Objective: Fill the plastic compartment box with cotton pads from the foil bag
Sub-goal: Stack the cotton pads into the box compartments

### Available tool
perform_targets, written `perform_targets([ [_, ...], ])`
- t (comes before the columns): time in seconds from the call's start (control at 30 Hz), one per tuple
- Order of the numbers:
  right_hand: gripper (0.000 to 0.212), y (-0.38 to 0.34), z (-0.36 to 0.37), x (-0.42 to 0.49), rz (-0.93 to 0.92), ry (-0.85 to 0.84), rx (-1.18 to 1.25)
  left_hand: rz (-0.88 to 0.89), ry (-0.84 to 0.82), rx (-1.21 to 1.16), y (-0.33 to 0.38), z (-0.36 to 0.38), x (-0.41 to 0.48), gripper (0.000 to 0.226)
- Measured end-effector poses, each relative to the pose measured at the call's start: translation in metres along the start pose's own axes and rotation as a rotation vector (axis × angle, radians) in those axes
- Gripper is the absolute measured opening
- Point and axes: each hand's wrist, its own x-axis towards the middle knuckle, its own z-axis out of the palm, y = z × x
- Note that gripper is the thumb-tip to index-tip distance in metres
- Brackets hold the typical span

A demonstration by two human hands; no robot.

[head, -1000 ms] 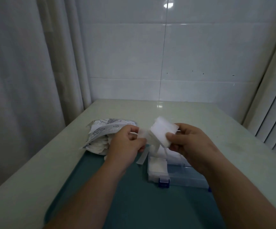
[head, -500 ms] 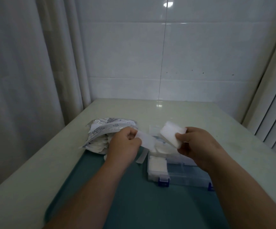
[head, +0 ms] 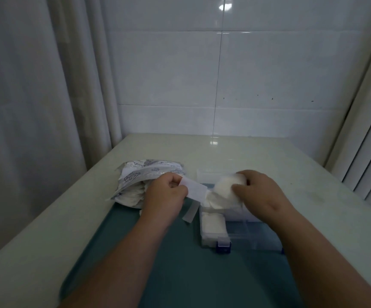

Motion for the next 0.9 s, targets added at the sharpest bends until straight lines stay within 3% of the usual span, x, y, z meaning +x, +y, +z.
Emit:
perform_targets([
  [0.13,0.043,0.003,0.001,0.002,0.006,0.037,0.14,-0.004,0.018,-0.012,0.002,-0.001,-0.001,0.016],
  [0.27,0.028,0.003,-0.001,0.003,-0.03,-0.013,0.074,-0.005,0.021,-0.015,0.002,-0.001,0.0,0.016],
  [0.4,0.031,0.005,0.006,0.004,0.001,-0.177,-0.145,-0.002,0.024,-0.012,0.001,0.0,0.0,0.016],
  [0.5,0.034,0.006,0.01,0.004,0.023,-0.206,-0.217,-0.005,0.026,-0.013,0.001,0.0,0.0,0.016],
  [0.7,0.051,0.009,0.01,0.003,0.054,-0.166,-0.125,-0.009,0.019,-0.018,0.001,0.001,0.0,0.016],
  [0.9,0.034,0.007,0.006,0.001,0.045,-0.036,0.238,-0.024,0.02,-0.054,0.0,0.001,0.001,0.016],
])
